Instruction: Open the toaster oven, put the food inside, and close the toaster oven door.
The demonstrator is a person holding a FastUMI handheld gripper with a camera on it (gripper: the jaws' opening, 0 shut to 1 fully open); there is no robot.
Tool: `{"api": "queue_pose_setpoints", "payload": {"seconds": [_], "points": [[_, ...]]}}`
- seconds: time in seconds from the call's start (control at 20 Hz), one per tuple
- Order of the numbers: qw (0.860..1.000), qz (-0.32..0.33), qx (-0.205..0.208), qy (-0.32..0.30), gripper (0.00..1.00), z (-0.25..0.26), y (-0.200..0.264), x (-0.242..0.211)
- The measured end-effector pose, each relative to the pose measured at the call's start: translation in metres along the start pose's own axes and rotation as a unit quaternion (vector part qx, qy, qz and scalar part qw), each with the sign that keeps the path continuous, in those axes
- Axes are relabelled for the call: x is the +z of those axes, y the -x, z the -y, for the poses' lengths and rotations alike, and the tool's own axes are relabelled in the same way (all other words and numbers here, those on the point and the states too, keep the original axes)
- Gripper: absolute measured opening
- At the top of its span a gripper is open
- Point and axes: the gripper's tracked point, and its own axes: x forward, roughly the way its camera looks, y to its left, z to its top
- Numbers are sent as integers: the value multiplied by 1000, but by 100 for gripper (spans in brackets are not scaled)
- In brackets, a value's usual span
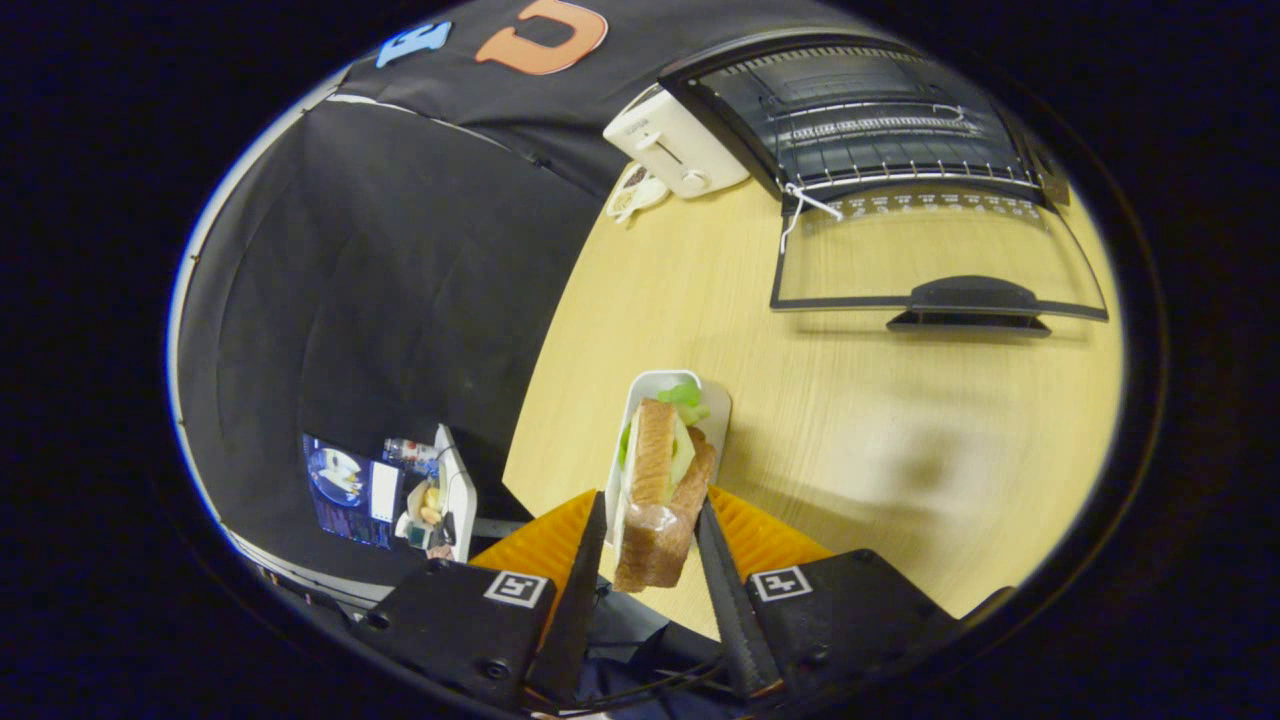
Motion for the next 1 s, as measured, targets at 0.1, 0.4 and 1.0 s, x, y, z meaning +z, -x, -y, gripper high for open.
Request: {"api": "queue_pose_setpoints", "payload": {"seconds": [0.1, 0.4, 1.0], "points": [[1000, -6, 7, -8, 60, 2, -3, -1], [999, 5, 25, -39, 38, 3, -1, 4], [988, 131, 77, -10, 36, -14, 38, 44]]}}
